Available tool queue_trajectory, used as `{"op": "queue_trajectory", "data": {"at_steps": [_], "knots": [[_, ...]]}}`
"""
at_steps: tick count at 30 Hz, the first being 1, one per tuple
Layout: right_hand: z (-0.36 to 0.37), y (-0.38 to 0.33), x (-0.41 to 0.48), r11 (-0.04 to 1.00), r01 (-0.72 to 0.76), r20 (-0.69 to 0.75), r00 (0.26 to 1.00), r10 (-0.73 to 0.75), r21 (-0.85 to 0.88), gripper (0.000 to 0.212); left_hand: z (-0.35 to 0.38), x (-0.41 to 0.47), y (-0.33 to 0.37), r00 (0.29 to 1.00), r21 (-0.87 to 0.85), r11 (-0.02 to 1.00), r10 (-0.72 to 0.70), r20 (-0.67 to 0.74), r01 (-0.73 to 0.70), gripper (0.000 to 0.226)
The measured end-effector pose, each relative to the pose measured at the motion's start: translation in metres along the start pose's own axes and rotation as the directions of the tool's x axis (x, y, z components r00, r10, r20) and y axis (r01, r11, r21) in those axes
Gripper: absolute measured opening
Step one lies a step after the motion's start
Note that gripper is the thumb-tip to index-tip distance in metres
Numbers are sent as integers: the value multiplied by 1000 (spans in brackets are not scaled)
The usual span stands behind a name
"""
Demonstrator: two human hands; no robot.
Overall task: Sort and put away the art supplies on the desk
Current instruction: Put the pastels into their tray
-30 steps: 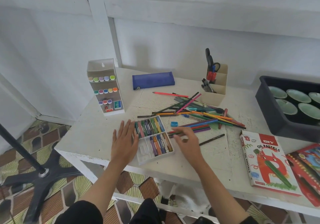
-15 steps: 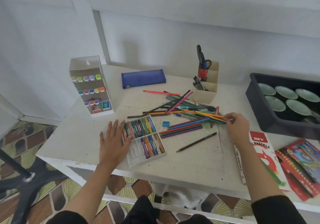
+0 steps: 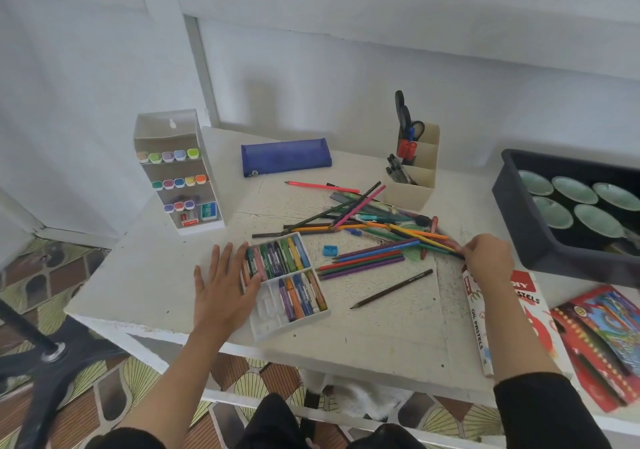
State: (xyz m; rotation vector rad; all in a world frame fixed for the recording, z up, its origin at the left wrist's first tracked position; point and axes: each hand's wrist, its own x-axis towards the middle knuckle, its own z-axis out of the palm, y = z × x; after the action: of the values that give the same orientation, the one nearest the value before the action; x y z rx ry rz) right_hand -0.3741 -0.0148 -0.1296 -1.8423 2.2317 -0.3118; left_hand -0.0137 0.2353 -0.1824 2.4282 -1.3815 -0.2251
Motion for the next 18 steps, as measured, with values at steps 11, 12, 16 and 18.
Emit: {"op": "queue_trajectory", "data": {"at_steps": [11, 12, 16, 18], "knots": [[-28, -26, -69, 756, 182, -237, 971, -36, 629, 22, -1, 0, 1, 1000, 5, 1000, -2, 4, 2, 84], [-28, -30, -76, 721, 186, -225, 973, -43, 667, 24, -1, 0, 1, 1000, 1, 1000, -2, 6, 2, 82], [-22, -48, -107, 547, 158, -132, 987, -88, 822, 22, -1, 1, 1, 1000, -2, 1000, -6, 12, 6, 75], [-13, -61, -126, 475, 172, -104, 981, -166, 863, 18, -2, 0, 1, 1000, -1, 1000, -5, 16, 5, 75]]}}
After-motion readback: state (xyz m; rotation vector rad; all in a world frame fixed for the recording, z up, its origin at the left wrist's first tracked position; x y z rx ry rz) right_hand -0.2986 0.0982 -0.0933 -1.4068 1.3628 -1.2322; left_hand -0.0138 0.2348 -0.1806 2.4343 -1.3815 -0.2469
